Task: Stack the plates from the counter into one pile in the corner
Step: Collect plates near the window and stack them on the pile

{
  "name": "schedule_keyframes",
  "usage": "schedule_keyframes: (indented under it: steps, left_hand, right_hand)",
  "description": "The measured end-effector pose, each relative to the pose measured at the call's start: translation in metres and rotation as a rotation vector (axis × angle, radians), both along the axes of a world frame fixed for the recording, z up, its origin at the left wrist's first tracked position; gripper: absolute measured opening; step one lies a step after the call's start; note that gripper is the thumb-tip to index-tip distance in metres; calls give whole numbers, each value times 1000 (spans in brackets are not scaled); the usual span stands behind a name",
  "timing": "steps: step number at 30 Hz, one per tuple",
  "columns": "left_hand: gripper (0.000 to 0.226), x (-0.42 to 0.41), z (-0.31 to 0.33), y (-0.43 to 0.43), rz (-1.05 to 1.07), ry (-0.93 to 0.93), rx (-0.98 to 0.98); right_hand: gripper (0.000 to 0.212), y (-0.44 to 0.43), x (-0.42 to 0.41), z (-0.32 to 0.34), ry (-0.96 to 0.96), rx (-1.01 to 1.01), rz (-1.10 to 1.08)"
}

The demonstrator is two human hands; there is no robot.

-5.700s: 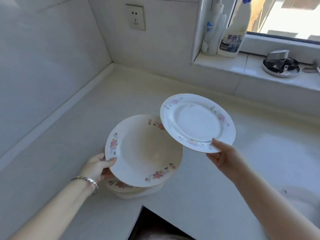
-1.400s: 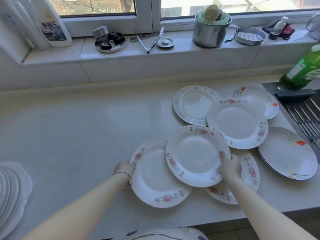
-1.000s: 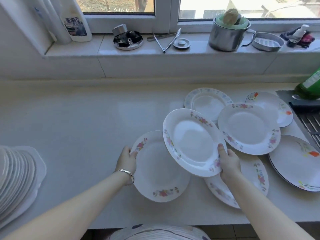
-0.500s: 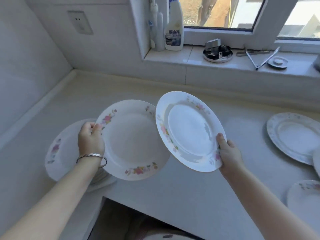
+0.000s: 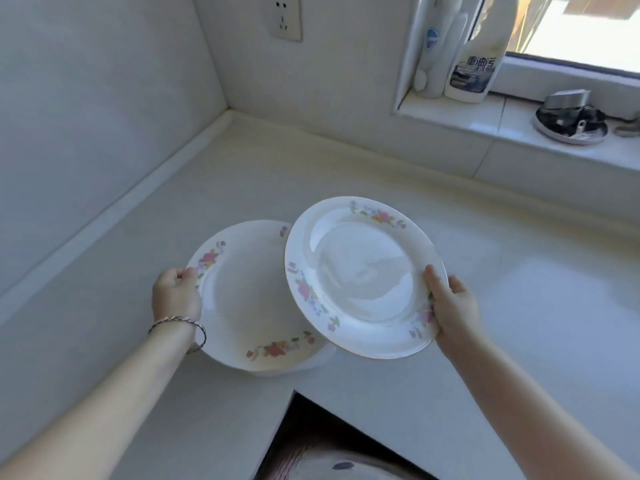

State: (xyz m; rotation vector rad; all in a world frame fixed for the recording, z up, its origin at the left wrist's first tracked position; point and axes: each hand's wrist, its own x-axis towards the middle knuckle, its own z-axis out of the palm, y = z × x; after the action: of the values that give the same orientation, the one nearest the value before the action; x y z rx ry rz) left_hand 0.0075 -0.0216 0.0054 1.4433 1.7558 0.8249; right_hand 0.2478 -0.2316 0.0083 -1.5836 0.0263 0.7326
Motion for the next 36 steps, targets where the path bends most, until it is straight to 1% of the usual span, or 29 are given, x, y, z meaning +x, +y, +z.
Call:
schedule_keyframes:
  steps: [2, 4, 6, 9, 11, 13, 18, 22, 24, 25, 26, 29, 30, 33, 36]
  left_hand:
    - [21, 1, -4, 6, -36, 32, -36]
    - [18, 0, -6, 12, -93, 121, -69]
    - [23, -3, -9, 16, -187, 264, -66]
    - [31, -10, -9, 21, -337, 529, -17]
    - [35, -13, -10, 23, -406, 709, 22]
    - [38, -14, -12, 25, -460, 833, 57]
    - [37, -9, -15, 29, -529, 978, 149]
    - [35, -10, -18, 27, -551, 1006, 162]
    - [34, -12, -20, 27, -522, 931, 116]
    - [34, -13, -22, 28, -489, 845, 79]
    - [33, -13, -23, 27, -447, 712, 30]
    - [35, -8, -26, 20, -337, 171, -121]
    - [37, -6, -26, 15, -320, 47, -133]
    - [42, 0, -26, 6, -262, -165, -125]
    - [43, 2, -25, 6, -208, -263, -155]
  right_hand:
    - [23, 5, -5, 0, -8, -3, 3]
    - [23, 7, -10, 0, -10, -12, -1]
    - [22, 8, -12, 1, -11, -6, -17]
    - [21, 7, -12, 3, -13, 9, -28]
    - [20, 7, -9, 5, -15, 16, -25]
    - [20, 9, -7, 5, -18, 9, -12]
    - [21, 15, -7, 3, -7, 3, 0]
    - [20, 21, -8, 0, 3, -1, 7]
    - [19, 24, -8, -1, 5, -8, 15]
    - [19, 26, -8, -2, 3, -15, 19]
    - [19, 27, -8, -3, -2, -25, 24]
    - [18, 32, -8, -4, -27, -53, 46]
    - [17, 34, -9, -4, -39, -55, 54]
    - [17, 44, -14, -4, -79, -88, 82]
    - [19, 57, -23, -9, -120, -130, 103]
